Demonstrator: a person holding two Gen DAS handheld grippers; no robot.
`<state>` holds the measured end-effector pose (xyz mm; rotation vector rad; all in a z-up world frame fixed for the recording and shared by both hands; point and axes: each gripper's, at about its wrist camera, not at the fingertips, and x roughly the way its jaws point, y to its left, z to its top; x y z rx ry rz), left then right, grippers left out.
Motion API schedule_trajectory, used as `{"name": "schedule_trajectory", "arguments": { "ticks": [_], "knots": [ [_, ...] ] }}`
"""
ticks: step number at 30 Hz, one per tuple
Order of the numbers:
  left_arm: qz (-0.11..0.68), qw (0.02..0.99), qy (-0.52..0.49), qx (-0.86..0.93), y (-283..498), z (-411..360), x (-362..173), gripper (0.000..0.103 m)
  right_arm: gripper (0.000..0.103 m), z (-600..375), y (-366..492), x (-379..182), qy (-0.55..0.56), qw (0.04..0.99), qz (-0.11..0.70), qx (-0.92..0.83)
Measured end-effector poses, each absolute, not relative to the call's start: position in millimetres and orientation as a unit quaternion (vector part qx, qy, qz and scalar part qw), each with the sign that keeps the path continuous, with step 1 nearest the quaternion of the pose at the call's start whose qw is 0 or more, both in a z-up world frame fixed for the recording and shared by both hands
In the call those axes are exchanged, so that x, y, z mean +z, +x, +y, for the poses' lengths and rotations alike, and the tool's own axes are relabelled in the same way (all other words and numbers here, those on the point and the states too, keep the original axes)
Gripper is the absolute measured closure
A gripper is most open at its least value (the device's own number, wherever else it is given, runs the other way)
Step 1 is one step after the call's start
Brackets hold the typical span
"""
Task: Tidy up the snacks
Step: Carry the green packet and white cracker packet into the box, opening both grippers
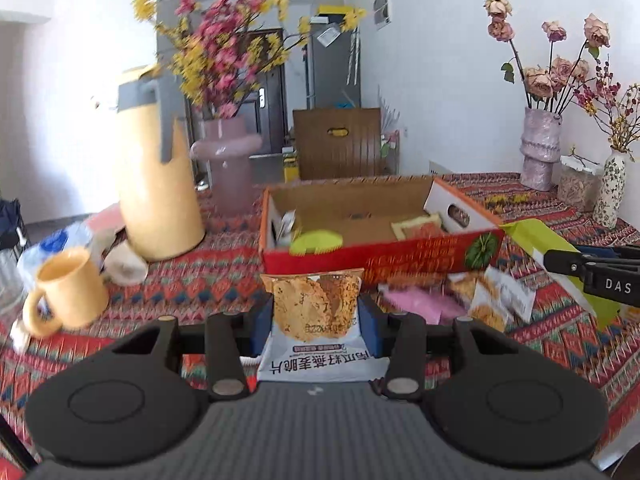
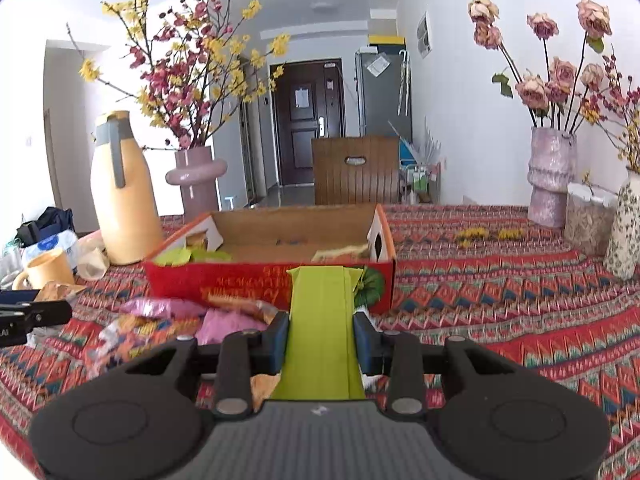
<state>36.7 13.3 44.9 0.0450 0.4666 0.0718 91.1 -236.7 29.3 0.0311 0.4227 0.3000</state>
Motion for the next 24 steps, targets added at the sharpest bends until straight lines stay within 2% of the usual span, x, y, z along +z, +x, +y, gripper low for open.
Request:
{"name": "schedule_trajectory", "arguments": {
  "ticks": [15, 24],
  "knots": [
    [0.209, 0.976, 0.027, 0.062, 152.7, -2.0, 77.1, 0.057, 0.07, -210.9, 192.2, 66.2, 0.013, 0.973, 0.184, 0.141],
    [0.231, 0.968, -0.007, 0.094, 210.8, 11.7, 60.1, 0.057, 0.07, -199.0, 263.2, 55.0, 0.011, 0.97, 0.21, 0.12]
  ]
}}
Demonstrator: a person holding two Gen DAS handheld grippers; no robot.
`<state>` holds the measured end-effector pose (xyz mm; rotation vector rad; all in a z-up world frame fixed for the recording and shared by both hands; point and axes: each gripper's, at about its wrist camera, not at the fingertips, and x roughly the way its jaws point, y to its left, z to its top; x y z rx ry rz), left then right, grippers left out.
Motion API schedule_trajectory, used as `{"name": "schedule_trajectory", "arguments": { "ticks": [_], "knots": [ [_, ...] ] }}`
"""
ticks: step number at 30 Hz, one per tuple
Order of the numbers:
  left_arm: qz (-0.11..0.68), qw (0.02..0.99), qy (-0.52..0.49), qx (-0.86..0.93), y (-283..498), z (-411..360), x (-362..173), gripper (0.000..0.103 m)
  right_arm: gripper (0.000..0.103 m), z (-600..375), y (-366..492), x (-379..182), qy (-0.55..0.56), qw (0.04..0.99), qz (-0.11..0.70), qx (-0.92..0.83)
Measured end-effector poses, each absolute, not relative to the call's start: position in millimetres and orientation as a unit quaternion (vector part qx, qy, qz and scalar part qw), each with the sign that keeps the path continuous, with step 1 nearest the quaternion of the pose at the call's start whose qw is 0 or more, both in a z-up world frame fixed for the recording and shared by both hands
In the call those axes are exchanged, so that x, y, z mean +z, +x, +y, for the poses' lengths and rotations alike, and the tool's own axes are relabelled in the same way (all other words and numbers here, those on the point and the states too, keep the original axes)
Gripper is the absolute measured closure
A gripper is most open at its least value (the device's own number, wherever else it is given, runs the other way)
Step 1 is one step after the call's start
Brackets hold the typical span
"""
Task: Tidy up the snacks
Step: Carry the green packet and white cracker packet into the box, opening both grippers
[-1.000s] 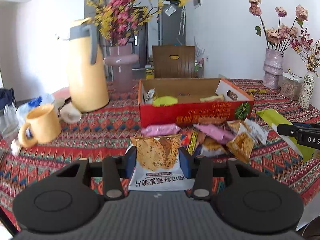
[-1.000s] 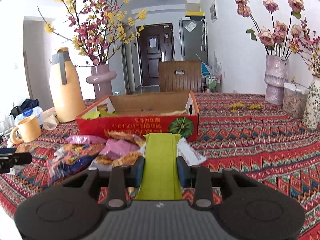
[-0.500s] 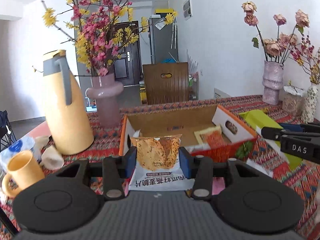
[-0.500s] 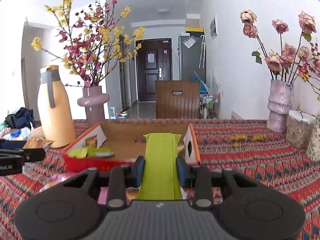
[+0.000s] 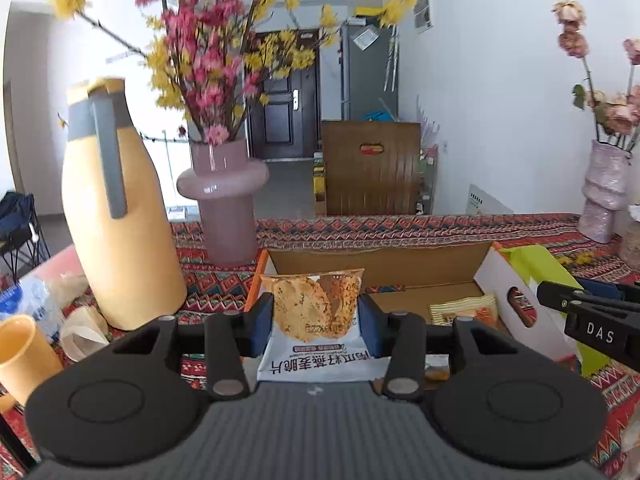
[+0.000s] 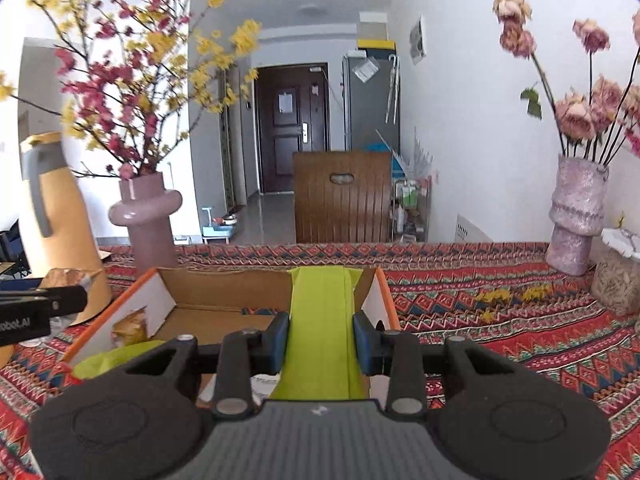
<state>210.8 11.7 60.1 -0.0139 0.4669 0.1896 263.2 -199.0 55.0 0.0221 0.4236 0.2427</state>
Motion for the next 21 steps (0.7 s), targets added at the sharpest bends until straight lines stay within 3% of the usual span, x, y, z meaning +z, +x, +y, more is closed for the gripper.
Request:
{"name": "schedule_trajectory", "arguments": {
  "ticks": [14, 16, 17, 18, 19, 21],
  "knots": [
    [0.241, 0.967, -0.031, 0.076, 242.8, 18.9, 20.6, 0.057, 0.07, -189.3, 309.7, 14.5, 0.031, 0.964, 0.23, 0.133],
    [0.237, 0.968, -0.04, 0.076, 240.6, 22.9, 19.7, 0.053, 0.069, -188.6, 309.3, 13.4, 0.031, 0.962, 0.233, 0.136],
    [0.233, 0.969, -0.045, 0.072, 237.9, 24.4, 20.4, 0.043, 0.068, -189.1, 308.5, 13.3, 0.034, 0.962, 0.234, 0.138],
    [0.228, 0.97, -0.049, 0.072, 235.4, 25.8, 21.4, 0.023, 0.063, -189.0, 307.1, 13.7, 0.036, 0.962, 0.233, 0.139],
    [0.22, 0.971, -0.05, 0.075, 231.4, 25.9, 22.4, 0.015, 0.056, -189.7, 304.9, 14.7, 0.038, 0.962, 0.231, 0.14],
    [0.196, 0.976, -0.043, 0.079, 222.5, 23.4, 25.6, 0.004, 0.022, -192.5, 298.7, 17.4, 0.044, 0.964, 0.225, 0.137]
  ]
}}
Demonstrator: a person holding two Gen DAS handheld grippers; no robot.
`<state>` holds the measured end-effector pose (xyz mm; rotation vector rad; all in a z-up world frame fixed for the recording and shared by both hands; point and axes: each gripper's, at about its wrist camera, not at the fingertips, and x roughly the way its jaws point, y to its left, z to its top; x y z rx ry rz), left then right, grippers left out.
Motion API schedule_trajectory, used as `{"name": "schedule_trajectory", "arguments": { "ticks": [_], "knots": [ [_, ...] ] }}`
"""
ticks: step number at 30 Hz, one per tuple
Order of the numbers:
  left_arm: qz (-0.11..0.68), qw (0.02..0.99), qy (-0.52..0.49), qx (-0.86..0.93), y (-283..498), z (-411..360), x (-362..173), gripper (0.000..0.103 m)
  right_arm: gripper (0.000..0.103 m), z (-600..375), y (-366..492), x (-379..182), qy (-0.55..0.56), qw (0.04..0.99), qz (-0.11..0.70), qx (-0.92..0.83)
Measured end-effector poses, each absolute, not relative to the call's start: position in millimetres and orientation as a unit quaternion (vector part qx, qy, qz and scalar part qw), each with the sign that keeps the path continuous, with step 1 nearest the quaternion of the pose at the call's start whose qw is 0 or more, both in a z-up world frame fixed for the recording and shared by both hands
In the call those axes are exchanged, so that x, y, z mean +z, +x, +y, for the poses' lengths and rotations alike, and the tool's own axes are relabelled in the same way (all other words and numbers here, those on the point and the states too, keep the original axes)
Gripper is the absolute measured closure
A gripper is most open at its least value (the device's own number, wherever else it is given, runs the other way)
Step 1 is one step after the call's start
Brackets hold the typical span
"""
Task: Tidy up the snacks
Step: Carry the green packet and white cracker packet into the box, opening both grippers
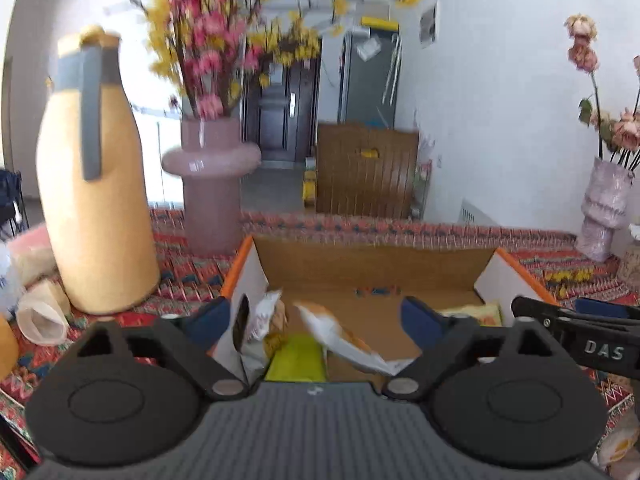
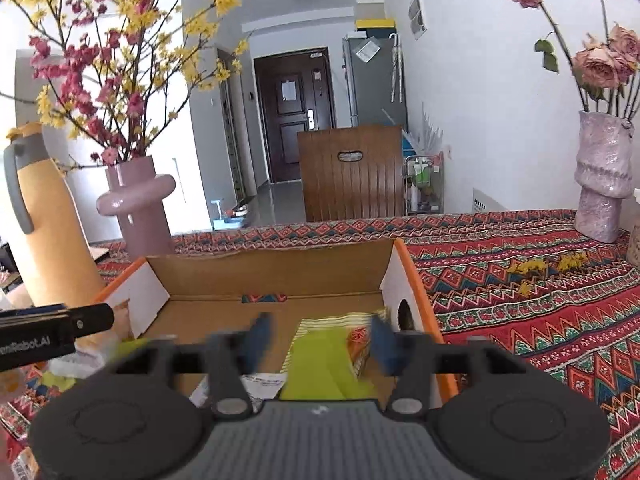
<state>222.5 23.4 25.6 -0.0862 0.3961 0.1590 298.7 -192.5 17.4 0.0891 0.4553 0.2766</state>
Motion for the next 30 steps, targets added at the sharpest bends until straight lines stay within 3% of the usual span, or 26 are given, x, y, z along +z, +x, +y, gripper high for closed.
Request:
{"name": "schedule_trajectory", "arguments": {
  "ticks": [5, 17, 30],
  "knots": [
    [0.179, 0.979, -0.046, 0.087, 213.1, 21.2, 31.0, 0.0, 0.0, -198.4, 282.7, 25.8, 0.056, 0.97, 0.193, 0.137],
    [0.176, 0.979, -0.043, 0.093, 210.5, 19.4, 30.3, 0.0, 0.0, -206.5, 272.8, 31.2, 0.068, 0.974, 0.177, 0.126],
    [0.14, 0.987, -0.031, 0.07, 148.1, 6.9, 65.6, 0.0, 0.0, -213.5, 226.0, 58.6, 0.051, 0.977, 0.152, 0.143]
  ]
}}
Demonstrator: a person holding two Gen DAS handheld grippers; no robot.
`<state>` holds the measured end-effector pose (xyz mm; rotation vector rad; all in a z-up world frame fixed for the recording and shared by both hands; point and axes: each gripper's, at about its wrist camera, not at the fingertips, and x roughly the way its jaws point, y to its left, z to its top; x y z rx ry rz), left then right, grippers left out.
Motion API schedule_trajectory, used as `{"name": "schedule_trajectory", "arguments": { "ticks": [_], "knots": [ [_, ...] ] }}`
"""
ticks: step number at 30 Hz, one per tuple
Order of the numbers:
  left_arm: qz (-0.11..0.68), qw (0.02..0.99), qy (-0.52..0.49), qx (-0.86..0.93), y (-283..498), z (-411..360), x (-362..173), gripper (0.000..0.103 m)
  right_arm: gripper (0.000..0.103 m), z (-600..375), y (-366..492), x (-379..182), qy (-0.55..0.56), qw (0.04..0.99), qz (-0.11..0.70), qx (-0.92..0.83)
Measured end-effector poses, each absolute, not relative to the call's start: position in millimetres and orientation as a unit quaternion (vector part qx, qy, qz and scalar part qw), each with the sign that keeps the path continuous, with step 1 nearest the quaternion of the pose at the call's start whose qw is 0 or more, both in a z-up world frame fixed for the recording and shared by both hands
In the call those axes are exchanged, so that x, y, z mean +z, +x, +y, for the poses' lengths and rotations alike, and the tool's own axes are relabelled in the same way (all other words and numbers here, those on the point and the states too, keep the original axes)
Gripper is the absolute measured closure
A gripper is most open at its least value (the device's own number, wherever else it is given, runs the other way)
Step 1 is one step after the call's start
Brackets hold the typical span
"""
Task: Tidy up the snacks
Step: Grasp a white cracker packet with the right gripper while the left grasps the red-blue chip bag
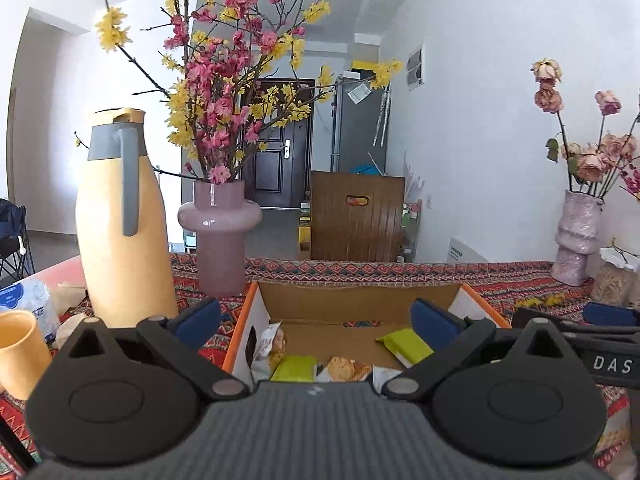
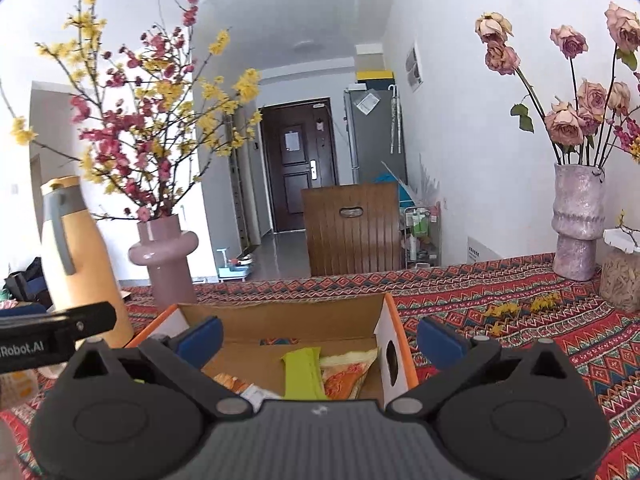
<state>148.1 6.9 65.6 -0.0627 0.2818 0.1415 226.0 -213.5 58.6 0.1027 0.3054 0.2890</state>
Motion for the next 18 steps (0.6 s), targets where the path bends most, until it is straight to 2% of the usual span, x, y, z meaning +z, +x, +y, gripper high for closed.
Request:
{"name": "schedule_trajectory", "arguments": {
  "ticks": [8, 18],
  "knots": [
    [0.165, 0.983, -0.023, 0.076, 110.3, 19.1, 49.5, 0.0, 0.0, -225.3, 186.1, 47.7, 0.05, 0.971, 0.178, 0.149],
    [0.227, 0.97, -0.037, 0.078, 87.2, 42.4, 2.5, 0.0, 0.0, -234.2, 141.7, 13.9, 0.047, 0.961, 0.232, 0.147]
  ]
}}
